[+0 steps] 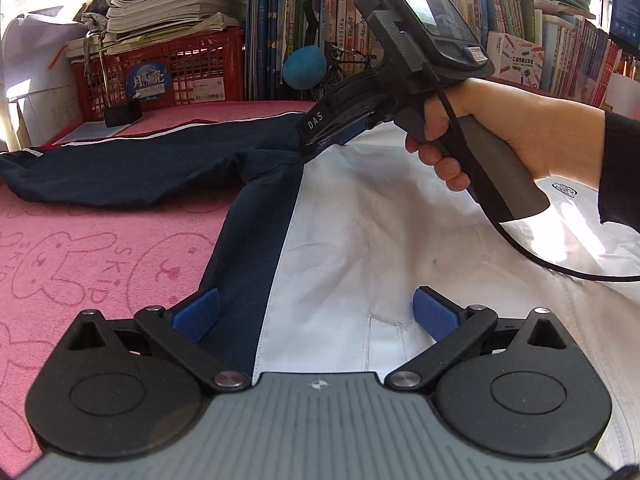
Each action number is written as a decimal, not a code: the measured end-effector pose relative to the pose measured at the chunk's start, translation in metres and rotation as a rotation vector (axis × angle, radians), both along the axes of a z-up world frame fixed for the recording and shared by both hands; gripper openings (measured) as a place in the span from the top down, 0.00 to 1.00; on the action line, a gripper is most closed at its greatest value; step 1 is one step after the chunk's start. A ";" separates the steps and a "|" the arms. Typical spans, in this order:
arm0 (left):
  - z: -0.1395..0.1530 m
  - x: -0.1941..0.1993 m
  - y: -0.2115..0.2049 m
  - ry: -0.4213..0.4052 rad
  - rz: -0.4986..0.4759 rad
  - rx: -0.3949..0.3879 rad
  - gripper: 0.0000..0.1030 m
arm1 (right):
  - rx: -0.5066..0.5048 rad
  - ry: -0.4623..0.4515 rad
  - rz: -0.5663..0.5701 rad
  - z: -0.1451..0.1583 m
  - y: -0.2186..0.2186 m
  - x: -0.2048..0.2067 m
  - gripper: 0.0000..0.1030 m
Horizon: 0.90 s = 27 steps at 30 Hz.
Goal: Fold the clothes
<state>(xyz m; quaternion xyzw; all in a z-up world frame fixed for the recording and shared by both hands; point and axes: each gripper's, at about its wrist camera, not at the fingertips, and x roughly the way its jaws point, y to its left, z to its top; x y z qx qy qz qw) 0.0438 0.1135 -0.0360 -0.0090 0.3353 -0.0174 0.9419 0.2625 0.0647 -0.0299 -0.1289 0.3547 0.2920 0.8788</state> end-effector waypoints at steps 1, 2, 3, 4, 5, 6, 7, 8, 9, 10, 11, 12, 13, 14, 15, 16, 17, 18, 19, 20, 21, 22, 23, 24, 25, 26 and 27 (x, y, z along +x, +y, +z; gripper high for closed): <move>0.000 0.000 0.000 -0.001 -0.001 -0.002 0.00 | 0.008 -0.003 -0.031 -0.002 0.004 0.012 0.57; 0.000 0.000 0.001 -0.003 -0.002 -0.005 0.00 | 0.017 -0.013 -0.068 -0.007 0.008 0.029 0.52; 0.000 0.000 0.001 -0.004 -0.003 -0.007 0.00 | 0.023 -0.019 -0.105 -0.011 0.011 0.044 0.43; 0.000 0.000 0.002 -0.006 -0.004 -0.010 0.00 | 0.029 -0.015 -0.144 -0.013 0.013 0.058 0.38; 0.000 -0.001 0.002 -0.007 -0.005 -0.013 0.00 | 0.043 -0.001 -0.183 -0.013 0.012 0.070 0.35; 0.000 -0.001 0.002 -0.009 -0.005 -0.016 0.00 | 0.046 0.008 -0.208 -0.012 0.011 0.078 0.36; 0.000 -0.002 0.003 -0.011 -0.006 -0.019 0.00 | 0.044 0.016 -0.220 -0.010 0.010 0.081 0.37; 0.000 -0.003 0.004 -0.012 -0.007 -0.023 0.00 | 0.063 0.026 -0.226 -0.007 0.006 0.081 0.38; 0.000 -0.003 0.004 -0.015 -0.007 -0.030 0.00 | 0.100 0.030 -0.217 0.000 -0.002 0.074 0.38; 0.000 -0.003 0.005 -0.017 -0.008 -0.034 0.00 | 0.141 0.034 -0.195 0.007 -0.014 0.063 0.38; 0.000 -0.004 0.005 -0.019 -0.008 -0.039 0.00 | 0.183 0.038 -0.173 0.015 -0.026 0.052 0.38; 0.000 -0.005 0.006 -0.021 -0.010 -0.045 0.00 | 0.215 0.041 -0.150 0.022 -0.038 0.040 0.36; 0.000 -0.005 0.006 -0.023 -0.011 -0.050 0.00 | 0.222 0.043 -0.128 0.028 -0.049 0.026 0.34; 0.001 -0.006 0.007 -0.024 -0.013 -0.055 0.00 | 0.224 0.043 -0.102 0.034 -0.061 0.010 0.30; 0.001 -0.006 0.007 -0.023 -0.017 -0.055 0.00 | 0.212 0.038 -0.068 0.039 -0.075 -0.012 0.24; 0.001 -0.007 0.007 -0.022 -0.022 -0.054 0.00 | 0.198 0.036 -0.037 0.041 -0.088 -0.032 0.22; 0.000 -0.008 0.005 -0.019 -0.029 -0.033 0.00 | 0.180 0.039 -0.016 0.041 -0.101 -0.049 0.20; 0.000 -0.010 0.003 -0.015 -0.035 -0.013 0.00 | 0.164 0.045 0.004 0.039 -0.114 -0.068 0.20; 0.000 -0.011 0.001 -0.012 -0.042 0.007 0.00 | 0.156 0.060 0.022 0.037 -0.130 -0.089 0.20; -0.001 -0.014 -0.001 -0.014 -0.046 0.027 0.00 | 0.152 0.079 0.039 0.035 -0.145 -0.110 0.20; 0.000 -0.017 -0.002 -0.013 -0.048 0.030 0.00 | 0.160 0.105 0.055 0.031 -0.159 -0.129 0.20; 0.000 -0.021 -0.002 -0.011 -0.049 0.033 0.00 | 0.165 0.129 0.068 0.027 -0.172 -0.146 0.20; 0.001 -0.025 -0.001 -0.001 -0.050 0.032 0.00 | 0.152 0.147 0.078 0.022 -0.182 -0.163 0.20; 0.003 -0.028 -0.001 0.012 -0.049 0.032 0.00 | 0.116 0.160 0.093 0.016 -0.193 -0.184 0.20; 0.004 -0.031 0.000 0.024 -0.049 0.033 0.00 | 0.078 0.154 0.110 0.010 -0.203 -0.206 0.18; 0.006 -0.035 0.001 0.036 -0.047 0.035 0.00 | 0.036 0.107 0.128 0.007 -0.211 -0.228 0.14; 0.008 -0.039 0.002 0.046 -0.041 0.040 0.00 | -0.006 0.068 0.136 0.007 -0.221 -0.248 0.12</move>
